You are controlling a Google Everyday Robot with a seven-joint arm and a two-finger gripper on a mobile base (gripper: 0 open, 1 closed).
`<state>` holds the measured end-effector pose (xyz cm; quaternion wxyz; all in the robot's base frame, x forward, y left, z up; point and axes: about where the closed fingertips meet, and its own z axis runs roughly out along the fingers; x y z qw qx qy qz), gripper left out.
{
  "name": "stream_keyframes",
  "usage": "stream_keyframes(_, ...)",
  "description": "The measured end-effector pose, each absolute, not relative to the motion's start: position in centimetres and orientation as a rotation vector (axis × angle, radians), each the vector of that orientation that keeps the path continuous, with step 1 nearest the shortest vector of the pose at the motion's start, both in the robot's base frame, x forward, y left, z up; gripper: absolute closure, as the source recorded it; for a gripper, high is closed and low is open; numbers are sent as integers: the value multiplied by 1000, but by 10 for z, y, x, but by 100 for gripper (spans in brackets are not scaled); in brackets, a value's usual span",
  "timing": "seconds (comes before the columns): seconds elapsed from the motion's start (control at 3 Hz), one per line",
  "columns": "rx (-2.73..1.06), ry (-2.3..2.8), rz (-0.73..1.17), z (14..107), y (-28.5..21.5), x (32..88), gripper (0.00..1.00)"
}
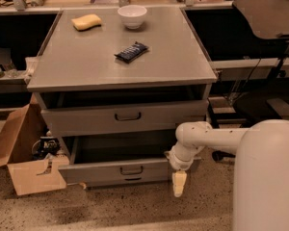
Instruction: Open middle drawer
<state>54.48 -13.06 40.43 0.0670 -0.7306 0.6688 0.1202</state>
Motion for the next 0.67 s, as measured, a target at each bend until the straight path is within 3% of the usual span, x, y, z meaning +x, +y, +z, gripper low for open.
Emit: stream_keyframes(0.67, -2319, 1927, 333, 421, -126, 494, 50)
